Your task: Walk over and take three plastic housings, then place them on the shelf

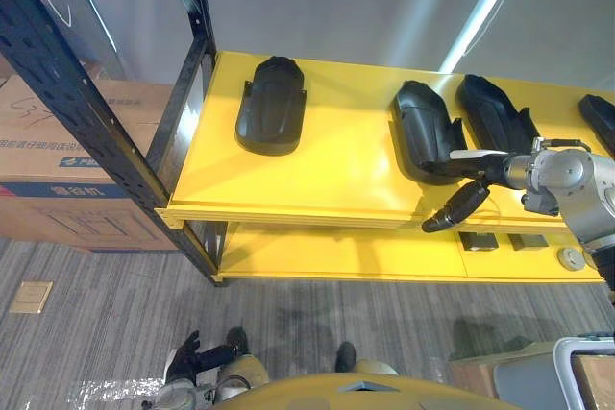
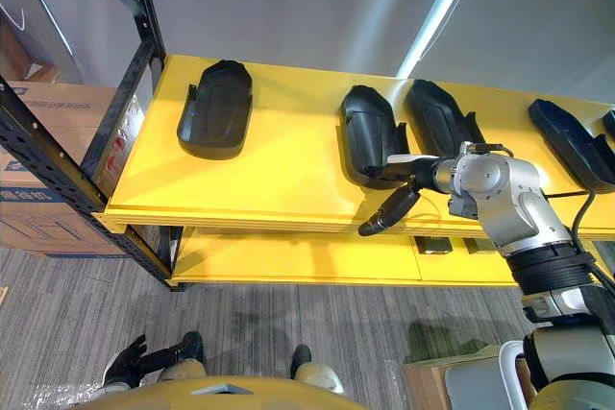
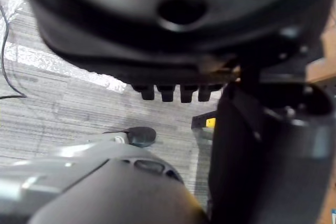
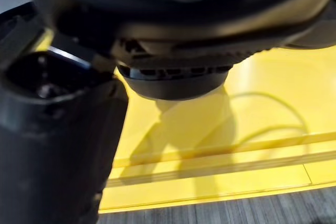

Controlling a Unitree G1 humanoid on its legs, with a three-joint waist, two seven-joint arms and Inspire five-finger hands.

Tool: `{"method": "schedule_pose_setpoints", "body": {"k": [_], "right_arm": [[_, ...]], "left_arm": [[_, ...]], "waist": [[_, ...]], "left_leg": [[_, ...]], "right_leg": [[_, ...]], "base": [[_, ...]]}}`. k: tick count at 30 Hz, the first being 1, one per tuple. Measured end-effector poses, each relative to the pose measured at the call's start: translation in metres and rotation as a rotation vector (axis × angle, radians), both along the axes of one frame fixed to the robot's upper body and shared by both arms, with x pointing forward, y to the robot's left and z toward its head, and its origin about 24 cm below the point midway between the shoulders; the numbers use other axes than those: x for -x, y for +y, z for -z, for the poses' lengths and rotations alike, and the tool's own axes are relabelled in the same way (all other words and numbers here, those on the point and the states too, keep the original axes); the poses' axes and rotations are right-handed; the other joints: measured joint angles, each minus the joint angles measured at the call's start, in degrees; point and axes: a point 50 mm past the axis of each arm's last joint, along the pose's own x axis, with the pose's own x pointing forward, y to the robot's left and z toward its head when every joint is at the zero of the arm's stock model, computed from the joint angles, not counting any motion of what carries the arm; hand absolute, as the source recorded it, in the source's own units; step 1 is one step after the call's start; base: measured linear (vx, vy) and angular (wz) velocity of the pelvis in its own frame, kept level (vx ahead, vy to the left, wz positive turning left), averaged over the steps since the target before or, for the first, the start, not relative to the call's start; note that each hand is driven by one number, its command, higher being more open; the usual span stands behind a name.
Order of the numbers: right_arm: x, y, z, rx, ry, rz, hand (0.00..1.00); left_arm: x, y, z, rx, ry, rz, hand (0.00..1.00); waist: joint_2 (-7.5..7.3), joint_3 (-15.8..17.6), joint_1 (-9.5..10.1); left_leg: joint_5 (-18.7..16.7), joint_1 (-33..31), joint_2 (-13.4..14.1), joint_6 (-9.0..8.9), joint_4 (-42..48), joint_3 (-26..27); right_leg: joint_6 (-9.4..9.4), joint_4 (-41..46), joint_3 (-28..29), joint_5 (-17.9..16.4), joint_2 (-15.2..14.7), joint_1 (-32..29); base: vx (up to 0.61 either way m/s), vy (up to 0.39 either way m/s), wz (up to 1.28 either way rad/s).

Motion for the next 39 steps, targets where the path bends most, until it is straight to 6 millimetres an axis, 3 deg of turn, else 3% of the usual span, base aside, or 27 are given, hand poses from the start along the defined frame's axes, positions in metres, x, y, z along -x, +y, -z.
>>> {"method": "schedule_pose_setpoints", "body": {"k": [10,15,21,25,34,39], "right_arm": [[-0.003,0.018,-0.014,0.004,-0.162,-0.136,1.0],[-0.006,0.032,-0.012,0.107,-0.246,-0.231,1.0],[-0.019,0.032,0.001,0.154,-0.299,-0.231,1.0],[-0.024,0.029,-0.002,0.165,-0.326,-0.214,1.0],[-0.029,0.023,-0.002,0.148,-0.437,-0.178,1.0],[-0.028,0.025,-0.002,0.14,-0.435,-0.203,1.0]], "left_arm": [[0.0,0.0,0.0,-0.002,0.003,-0.002,1.0],[0.0,0.0,0.0,-0.006,0.004,-0.003,1.0],[-0.002,0.001,-0.001,-0.012,-0.005,-0.008,1.0],[-0.004,0.0,-0.002,-0.01,-0.016,-0.006,1.0],[-0.007,-0.006,-0.002,0.005,-0.029,0.002,1.0],[-0.008,-0.006,-0.002,0.004,-0.032,0.003,1.0]], "waist": [[-0.05,-0.32,-0.01],[-0.01,-0.36,0.17],[0.13,-0.35,0.57],[0.44,-0.15,1.53],[2.05,0.98,1.66],[2.03,1.32,1.63]], "left_leg": [[0.1,0.03,0.11,0.09,-0.01,-0.01],[0.19,-0.15,-0.03,0.13,0.0,-0.67],[0.65,-1.84,-0.25,0.1,0.02,-2.46],[0.66,-1.96,-0.28,0.11,0.02,-2.92],[0.82,-1.98,-0.28,0.26,0.03,-3.52],[0.77,-1.87,-0.28,0.19,0.03,-3.51]], "right_leg": [[-0.09,-0.01,0.0,0.41,0.12,0.07],[-0.11,0.01,-0.59,0.37,0.07,0.24],[-0.27,-0.03,-2.35,0.27,-0.07,-0.18],[-0.42,-0.05,-2.84,0.16,-0.08,0.02],[-0.32,-0.13,-3.45,0.13,-0.01,0.4],[-0.32,-0.23,-3.46,0.13,-0.01,0.56]], "base": [[0.0,0.0,0.0],[-0.01,0.001,0.06],[-0.01,0.004,0.15],[0.01,-0.003,0.06],[0.01,-0.002,0.03],[0.0,0.0,0.0]]}}
